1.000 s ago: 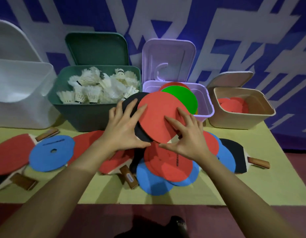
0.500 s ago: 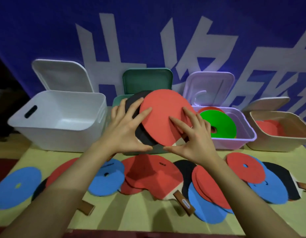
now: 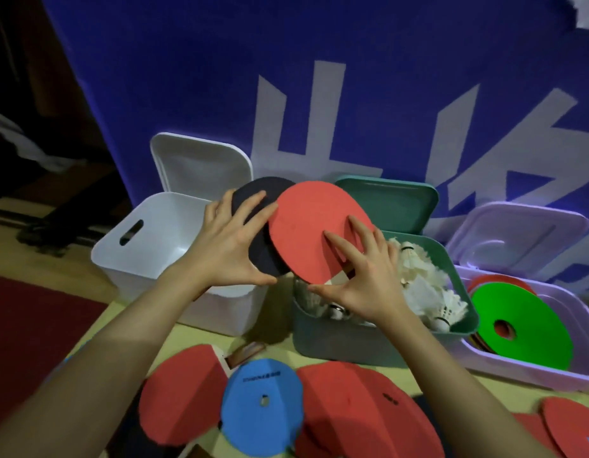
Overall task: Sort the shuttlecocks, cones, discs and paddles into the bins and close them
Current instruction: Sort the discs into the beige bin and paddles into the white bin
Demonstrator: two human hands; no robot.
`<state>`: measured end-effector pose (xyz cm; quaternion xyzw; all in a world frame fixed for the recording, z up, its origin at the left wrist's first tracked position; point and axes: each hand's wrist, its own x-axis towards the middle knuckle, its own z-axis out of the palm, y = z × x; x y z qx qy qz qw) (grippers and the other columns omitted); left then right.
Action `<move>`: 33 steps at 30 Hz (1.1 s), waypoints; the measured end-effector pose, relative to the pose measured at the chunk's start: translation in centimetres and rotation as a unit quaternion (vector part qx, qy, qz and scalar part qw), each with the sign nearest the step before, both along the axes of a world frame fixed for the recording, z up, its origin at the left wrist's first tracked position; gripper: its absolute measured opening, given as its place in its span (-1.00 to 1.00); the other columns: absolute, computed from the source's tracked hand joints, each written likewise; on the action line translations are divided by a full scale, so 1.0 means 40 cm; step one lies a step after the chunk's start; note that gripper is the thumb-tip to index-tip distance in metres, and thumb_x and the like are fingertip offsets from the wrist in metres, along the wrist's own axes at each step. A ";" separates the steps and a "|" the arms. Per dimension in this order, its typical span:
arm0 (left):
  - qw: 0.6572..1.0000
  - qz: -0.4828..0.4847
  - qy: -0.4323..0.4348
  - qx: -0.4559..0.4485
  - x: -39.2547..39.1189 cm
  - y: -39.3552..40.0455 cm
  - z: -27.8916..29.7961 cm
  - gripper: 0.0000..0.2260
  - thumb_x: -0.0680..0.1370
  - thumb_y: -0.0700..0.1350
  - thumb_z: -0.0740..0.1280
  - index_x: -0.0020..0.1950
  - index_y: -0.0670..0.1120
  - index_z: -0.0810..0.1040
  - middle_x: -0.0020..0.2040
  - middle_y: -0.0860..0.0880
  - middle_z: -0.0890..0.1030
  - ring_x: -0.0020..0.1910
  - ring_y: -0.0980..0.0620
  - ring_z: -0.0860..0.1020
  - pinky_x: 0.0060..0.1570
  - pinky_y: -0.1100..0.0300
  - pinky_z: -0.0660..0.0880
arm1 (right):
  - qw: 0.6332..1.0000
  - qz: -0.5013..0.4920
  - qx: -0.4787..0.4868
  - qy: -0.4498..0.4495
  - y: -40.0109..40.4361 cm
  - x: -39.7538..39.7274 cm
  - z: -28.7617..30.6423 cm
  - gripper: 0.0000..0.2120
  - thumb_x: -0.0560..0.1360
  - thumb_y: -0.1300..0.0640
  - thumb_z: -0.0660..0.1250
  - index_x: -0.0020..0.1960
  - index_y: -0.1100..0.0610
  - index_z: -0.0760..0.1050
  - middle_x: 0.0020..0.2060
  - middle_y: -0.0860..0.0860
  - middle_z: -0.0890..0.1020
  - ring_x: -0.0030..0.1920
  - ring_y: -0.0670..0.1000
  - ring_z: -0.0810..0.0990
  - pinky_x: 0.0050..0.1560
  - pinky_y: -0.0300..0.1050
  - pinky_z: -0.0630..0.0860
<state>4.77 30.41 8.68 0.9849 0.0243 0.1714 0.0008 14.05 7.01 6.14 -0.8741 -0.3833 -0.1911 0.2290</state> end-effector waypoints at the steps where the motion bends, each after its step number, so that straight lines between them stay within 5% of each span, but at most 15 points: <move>1: 1.000 0.013 0.004 -0.012 0.001 0.047 -0.007 0.04 0.14 0.50 0.19 0.52 0.03 0.10 0.52 -0.08 0.12 0.44 -0.30 0.03 0.31 -0.23 0.10 | 1.000 -0.010 0.001 0.002 0.034 0.000 -0.006 -0.19 0.17 -0.46 0.28 0.33 -0.11 0.43 0.40 0.14 0.34 0.29 0.34 0.36 0.17 0.21 0.29; 7: 0.994 -0.038 0.091 -0.038 0.038 0.316 -0.083 0.11 0.12 0.45 0.30 0.53 0.05 -0.06 0.53 -0.03 0.02 0.46 -0.26 -0.04 0.37 -0.18 -0.01 | 0.997 -0.061 0.014 0.043 0.249 -0.042 -0.044 -0.20 0.18 -0.44 0.30 0.33 -0.09 0.43 0.41 0.13 0.32 0.30 0.34 0.33 0.20 0.26 0.28; 13: 0.967 -0.151 0.186 -0.082 0.059 0.464 -0.186 0.24 0.07 0.42 0.40 0.52 -0.01 -0.20 0.50 -0.07 0.03 0.43 -0.15 0.12 0.35 -0.11 0.15 | 0.989 -0.134 -0.040 0.057 0.430 -0.094 -0.063 -0.17 0.14 -0.47 0.28 0.32 -0.10 0.44 0.40 0.13 0.34 0.29 0.37 0.33 0.20 0.28 0.33; 21: 0.912 -0.155 0.290 -0.245 0.072 0.542 -0.267 0.31 0.15 0.29 0.53 0.39 0.16 -0.53 0.49 0.07 -0.39 0.50 0.00 -0.24 0.43 -0.25 -0.10 | 0.975 -0.171 -0.102 0.097 0.535 -0.114 -0.089 -0.15 0.12 -0.44 0.34 0.33 -0.09 0.43 0.42 0.12 0.32 0.32 0.36 0.28 0.21 0.25 0.28; 24: 0.917 -0.188 0.200 -0.289 0.047 0.564 -0.220 0.24 0.21 0.24 0.53 0.42 0.15 -0.46 0.48 0.09 -0.40 0.47 0.12 -0.26 0.46 -0.09 -0.11 | 0.975 -0.150 -0.115 0.114 0.562 -0.105 -0.088 -0.14 0.13 -0.43 0.35 0.35 -0.10 0.41 0.43 0.11 0.30 0.35 0.33 0.25 0.24 0.25 0.26; 27: 0.938 -0.192 0.113 -0.266 0.021 0.587 -0.183 0.13 0.23 0.23 0.52 0.52 0.07 -0.21 0.52 0.01 -0.22 0.50 -0.03 -0.05 0.41 -0.03 0.07 | 0.977 -0.078 -0.145 0.137 0.604 -0.089 -0.097 -0.13 0.13 -0.46 0.31 0.37 -0.11 0.38 0.44 0.08 0.28 0.38 0.29 0.23 0.28 0.26 0.24; 33: 0.950 -0.122 0.189 -0.218 0.019 0.621 -0.234 -0.16 0.26 0.22 0.51 0.43 0.01 0.26 0.47 -0.05 0.09 0.42 -0.10 0.11 0.36 -0.03 0.18 | 0.972 -0.030 -0.167 0.161 0.680 -0.078 -0.193 -0.14 0.14 -0.40 0.40 0.37 -0.10 0.38 0.44 0.07 0.26 0.38 0.27 0.21 0.28 0.19 0.21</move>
